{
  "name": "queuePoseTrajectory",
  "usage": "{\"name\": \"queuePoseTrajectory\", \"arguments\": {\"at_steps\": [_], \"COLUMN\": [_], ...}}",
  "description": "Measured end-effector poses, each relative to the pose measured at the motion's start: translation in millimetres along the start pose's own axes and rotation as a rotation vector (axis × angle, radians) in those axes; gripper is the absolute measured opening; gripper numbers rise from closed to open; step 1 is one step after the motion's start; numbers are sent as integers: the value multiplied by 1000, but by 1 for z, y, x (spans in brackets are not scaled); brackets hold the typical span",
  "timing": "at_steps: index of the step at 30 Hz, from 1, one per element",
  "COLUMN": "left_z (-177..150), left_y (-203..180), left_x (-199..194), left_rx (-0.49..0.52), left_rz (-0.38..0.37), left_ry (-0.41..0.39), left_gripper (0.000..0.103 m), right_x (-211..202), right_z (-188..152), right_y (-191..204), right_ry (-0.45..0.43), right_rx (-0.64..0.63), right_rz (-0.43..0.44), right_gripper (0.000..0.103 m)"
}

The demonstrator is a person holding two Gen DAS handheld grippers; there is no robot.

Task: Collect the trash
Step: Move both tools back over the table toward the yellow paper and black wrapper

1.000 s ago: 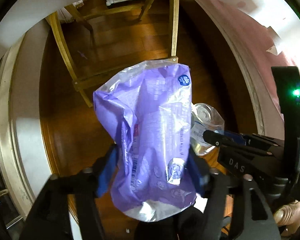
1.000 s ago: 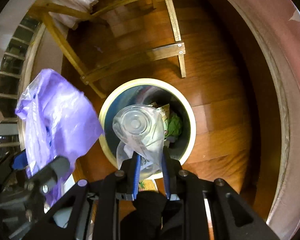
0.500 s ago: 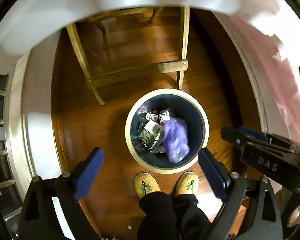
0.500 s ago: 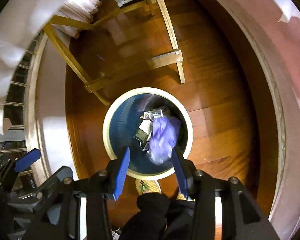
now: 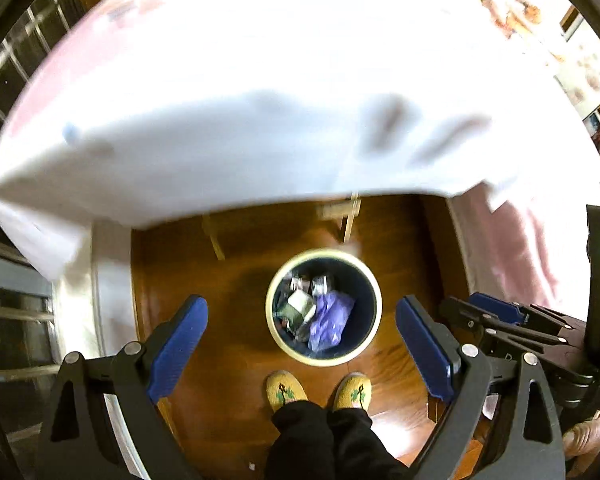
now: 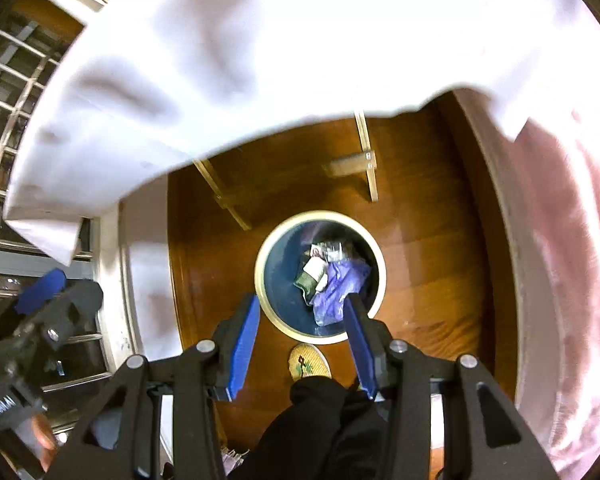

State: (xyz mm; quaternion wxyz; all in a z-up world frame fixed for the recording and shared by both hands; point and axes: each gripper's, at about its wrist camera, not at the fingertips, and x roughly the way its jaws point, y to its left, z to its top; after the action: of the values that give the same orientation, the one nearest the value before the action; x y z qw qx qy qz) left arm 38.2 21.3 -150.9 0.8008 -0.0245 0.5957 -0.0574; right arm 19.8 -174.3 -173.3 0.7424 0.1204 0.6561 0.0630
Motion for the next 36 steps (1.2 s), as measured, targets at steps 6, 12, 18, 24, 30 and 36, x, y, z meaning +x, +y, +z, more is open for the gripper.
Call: {"name": "queuePoseTrajectory", "arguments": {"at_steps": [6,12,18,24,30,36], "left_z": [33,65,88,110,135,171], "left_y": [13,27,37,43,48,46], "left_x": [-67,-120,-151,-172,-185,-188], "left_rx": [17,47,39,32,9,7], "left_rz": [-17,17,14,17,28,62], "left_ry": [-85,-174,-240,-294,-331,-354], "left_gripper": [94,94,94,94,94,94], "right_x": [-64,-114,-151,-169,-176,-177], "right_z": [17,37,55,75,95,123], "right_y": [26,52,72,85,94,100], "right_ry": [-73,-156,-239,-282,-310,-318], "right_rx": [-8,-3,-4,-24,-56,-93], "right_rz": [4,17,33,28,37,52], "right_gripper": [44,44,44,44,44,44]}}
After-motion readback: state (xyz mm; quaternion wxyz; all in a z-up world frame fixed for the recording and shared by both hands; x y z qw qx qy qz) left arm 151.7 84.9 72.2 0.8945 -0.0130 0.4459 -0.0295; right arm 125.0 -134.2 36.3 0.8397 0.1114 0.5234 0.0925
